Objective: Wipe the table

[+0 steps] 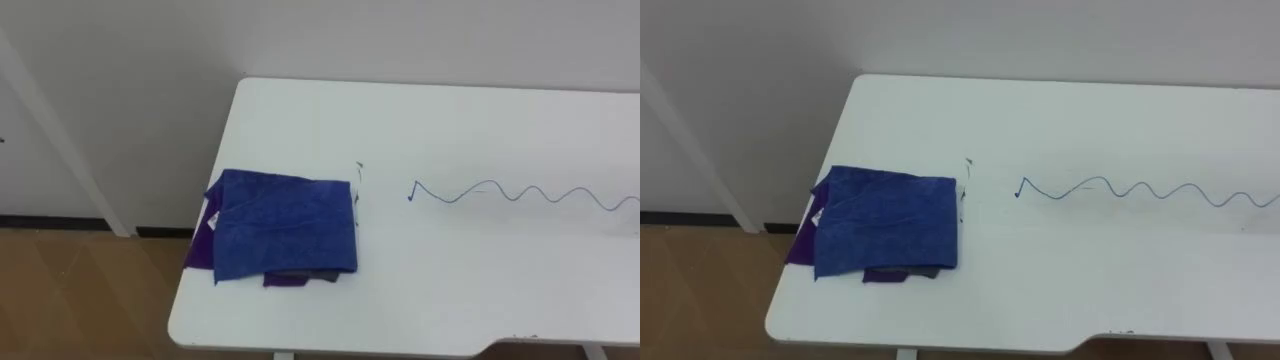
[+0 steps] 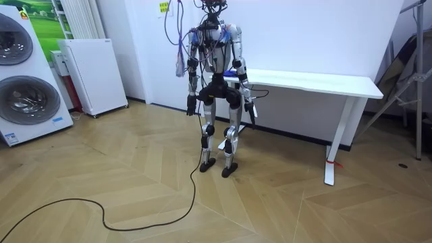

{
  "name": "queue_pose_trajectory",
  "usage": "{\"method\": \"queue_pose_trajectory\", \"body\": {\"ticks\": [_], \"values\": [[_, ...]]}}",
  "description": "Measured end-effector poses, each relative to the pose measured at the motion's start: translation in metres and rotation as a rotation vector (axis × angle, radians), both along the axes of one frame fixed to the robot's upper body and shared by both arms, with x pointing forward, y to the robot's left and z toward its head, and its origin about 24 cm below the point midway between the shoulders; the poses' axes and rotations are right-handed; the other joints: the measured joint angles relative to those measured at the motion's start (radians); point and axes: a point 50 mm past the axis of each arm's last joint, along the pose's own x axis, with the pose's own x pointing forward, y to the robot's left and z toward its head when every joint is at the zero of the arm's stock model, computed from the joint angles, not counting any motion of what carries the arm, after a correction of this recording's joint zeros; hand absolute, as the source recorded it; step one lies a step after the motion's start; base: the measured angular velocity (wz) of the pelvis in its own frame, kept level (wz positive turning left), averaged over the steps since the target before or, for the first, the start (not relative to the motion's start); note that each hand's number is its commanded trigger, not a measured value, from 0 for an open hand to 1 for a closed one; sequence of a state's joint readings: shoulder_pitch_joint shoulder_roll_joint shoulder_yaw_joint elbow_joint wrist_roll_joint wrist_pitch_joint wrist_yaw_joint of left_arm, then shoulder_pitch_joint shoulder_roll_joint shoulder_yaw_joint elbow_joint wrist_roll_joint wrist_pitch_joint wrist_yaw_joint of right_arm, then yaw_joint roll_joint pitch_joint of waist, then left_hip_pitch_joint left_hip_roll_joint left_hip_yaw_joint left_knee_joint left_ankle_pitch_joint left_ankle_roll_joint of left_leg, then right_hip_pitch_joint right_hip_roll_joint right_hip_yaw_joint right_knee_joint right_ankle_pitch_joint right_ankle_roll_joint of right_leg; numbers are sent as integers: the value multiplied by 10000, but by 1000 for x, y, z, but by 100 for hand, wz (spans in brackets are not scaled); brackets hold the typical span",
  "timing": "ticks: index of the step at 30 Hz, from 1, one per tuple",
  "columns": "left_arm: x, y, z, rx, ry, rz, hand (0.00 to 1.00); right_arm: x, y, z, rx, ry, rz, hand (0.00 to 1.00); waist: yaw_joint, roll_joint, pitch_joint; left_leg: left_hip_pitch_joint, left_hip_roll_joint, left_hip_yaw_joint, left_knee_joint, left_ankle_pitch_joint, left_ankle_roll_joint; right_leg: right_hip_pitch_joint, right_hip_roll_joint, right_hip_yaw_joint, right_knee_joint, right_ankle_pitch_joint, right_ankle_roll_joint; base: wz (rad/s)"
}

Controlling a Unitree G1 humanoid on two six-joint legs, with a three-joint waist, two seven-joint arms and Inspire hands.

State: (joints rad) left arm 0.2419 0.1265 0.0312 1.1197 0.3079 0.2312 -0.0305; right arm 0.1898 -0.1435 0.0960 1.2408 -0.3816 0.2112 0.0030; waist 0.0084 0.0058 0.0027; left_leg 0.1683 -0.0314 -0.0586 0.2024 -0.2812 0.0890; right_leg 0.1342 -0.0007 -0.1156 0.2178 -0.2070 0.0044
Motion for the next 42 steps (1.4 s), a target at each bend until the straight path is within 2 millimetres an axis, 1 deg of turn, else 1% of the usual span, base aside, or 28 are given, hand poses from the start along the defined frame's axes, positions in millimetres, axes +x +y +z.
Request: {"method": "queue_pose_trajectory", "body": {"ticks": [10,15,18,22,25,26,27,28,30,31,32,33,34,35,36,37,39,40,42], "values": [[3,-1,0,-183,-157,-53,0,2,0,0,70,-180,2,0,-36,25,-5,0,-1,23,19,0,0,7,-5,14,7,0,0,0],[3,-2,-1,-261,-172,-56,0,2,0,0,107,-310,-379,0,-48,37,-8,23,-3,36,27,0,-1,17,-4,42,23,0,0,0],[1,-1,0,-249,-110,-6,0,1,-1,0,74,-340,-724,0,-50,36,3,89,-1,39,3,0,-1,62,-1,36,21,-1,0,0],[0,-1,0,-226,-78,47,0,-5,-2,0,-6,-496,-2069,0,-62,35,12,117,6,34,-24,-1,-3,75,1,30,10,-2,-1,0],[1,0,0,-189,-135,102,0,-14,-5,1,-411,-595,-3764,0,-81,13,15,136,12,78,-47,-1,-3,73,4,45,-4,-2,-1,-2],[1,2,1,-140,-191,307,0,-16,-8,2,-540,-783,-4759,0,-119,-9,17,146,19,150,-52,-1,-3,77,8,75,-4,-2,-1,-4],[1,5,1,-47,-261,604,0,-18,-12,3,-712,-979,-5808,0,-238,-44,22,145,19,150,-52,-1,-3,79,5,64,-1,-2,-1,0],[1,7,2,4,-295,733,0,-18,-15,4,-826,-1097,-6237,0,-305,-68,19,147,18,151,-52,0,-3,79,3,68,3,-3,-1,0],[0,17,5,277,-452,1213,0,-22,-25,8,-1329,-1449,-7848,0,-426,-172,25,174,19,203,-51,0,-3,79,5,79,12,-3,-1,-6],[0,20,5,359,-512,1309,0,-23,-29,9,-1456,-1535,-8219,0,-494,-219,29,168,17,197,-52,0,-3,81,3,66,12,-3,-1,0],[-1,26,7,521,-575,1542,0,-21,-36,11,-1692,-1781,-8797,0,-609,-297,37,160,14,189,-52,-1,-2,81,1,54,13,-3,0,-3],[-3,32,9,670,-581,1680,0,-22,-45,14,-2057,-2016,-9282,0,-652,-370,41,160,17,241,-52,-1,-2,62,4,57,13,-5,0,-8],[-3,35,10,741,-587,1706,0,-22,-50,16,-2269,-2155,-9591,0,-653,-415,46,160,16,243,-55,-1,-2,50,3,70,9,-5,1,-17],[-2,39,12,875,-709,1859,0,-21,-61,20,-2660,-2511,-10233,0,-663,-510,57,156,14,287,-67,-1,-2,18,3,125,6,-6,1,-17],[-1,43,13,992,-827,1966,0,-16,-73,25,-3129,-2957,-10708,0,-680,-591,55,149,12,336,-71,-1,-2,-11,11,197,8,-6,2,-17],[-1,45,14,1033,-828,1952,0,-14,-79,28,-3358,-3175,-10805,0,-680,-626,52,141,12,366,-71,-1,-2,-31,16,231,8,-6,2,-14],[-2,51,16,1175,-860,1928,0,4,-102,39,-4125,-4147,-10859,0,-678,-800,60,78,16,455,-39,-1,-2,-109,18,272,22,-3,3,-9],[1,52,17,1206,-954,1901,0,10,-107,42,-4302,-4380,-10771,0,-683,-847,58,71,16,492,-37,-1,-2,-120,19,278,24,-2,4,-5],[-3,57,19,1348,-973,1941,0,34,-127,56,-4919,-5465,-10437,0,-684,-977,49,45,16,511,-43,-1,-2,-151,32,310,23,0,4,0]]}}
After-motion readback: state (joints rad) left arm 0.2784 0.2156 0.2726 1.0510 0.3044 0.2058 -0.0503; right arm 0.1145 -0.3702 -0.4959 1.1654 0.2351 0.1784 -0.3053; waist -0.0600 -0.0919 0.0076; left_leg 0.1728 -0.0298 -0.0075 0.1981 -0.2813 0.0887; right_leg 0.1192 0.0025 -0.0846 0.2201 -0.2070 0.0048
